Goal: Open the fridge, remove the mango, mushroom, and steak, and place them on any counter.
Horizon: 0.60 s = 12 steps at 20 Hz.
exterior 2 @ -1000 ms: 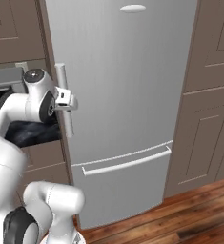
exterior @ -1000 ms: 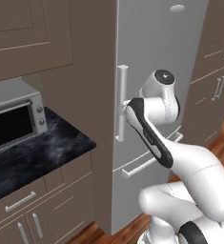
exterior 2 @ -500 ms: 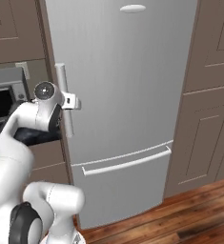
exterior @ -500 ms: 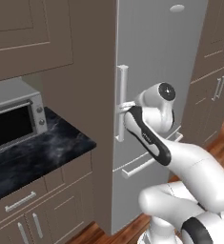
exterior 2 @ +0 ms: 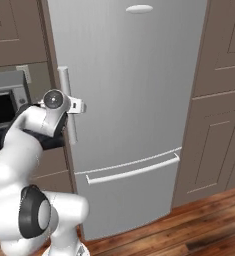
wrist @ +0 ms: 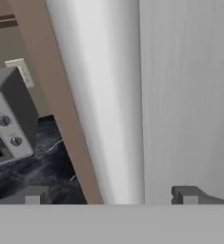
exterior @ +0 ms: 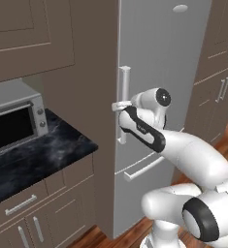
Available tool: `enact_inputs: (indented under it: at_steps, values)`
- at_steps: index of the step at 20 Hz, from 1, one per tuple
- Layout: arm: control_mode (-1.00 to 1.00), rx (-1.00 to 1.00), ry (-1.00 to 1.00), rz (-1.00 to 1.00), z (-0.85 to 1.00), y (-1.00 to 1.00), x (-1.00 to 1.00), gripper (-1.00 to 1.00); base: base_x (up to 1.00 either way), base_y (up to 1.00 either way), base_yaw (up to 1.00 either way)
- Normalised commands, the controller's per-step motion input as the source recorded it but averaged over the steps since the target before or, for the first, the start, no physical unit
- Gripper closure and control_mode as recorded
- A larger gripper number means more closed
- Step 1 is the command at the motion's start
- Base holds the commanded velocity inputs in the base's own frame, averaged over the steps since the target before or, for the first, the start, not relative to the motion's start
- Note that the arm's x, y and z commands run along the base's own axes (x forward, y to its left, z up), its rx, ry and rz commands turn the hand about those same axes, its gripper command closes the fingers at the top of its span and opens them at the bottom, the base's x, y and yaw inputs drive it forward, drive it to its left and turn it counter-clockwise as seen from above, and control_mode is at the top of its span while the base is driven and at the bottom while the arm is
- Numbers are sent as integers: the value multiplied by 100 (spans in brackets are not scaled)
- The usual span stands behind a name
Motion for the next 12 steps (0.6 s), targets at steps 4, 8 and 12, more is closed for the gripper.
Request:
enact_inputs:
  at_steps: [4,8,12]
  values:
    - [-100,0,-5,0,-1,0,40,-100,0,0,0]
    - [-100,0,-3,0,-11,3,57,-100,0,0,0]
    - [-100,0,0,0,-21,16,65,100,0,0,0]
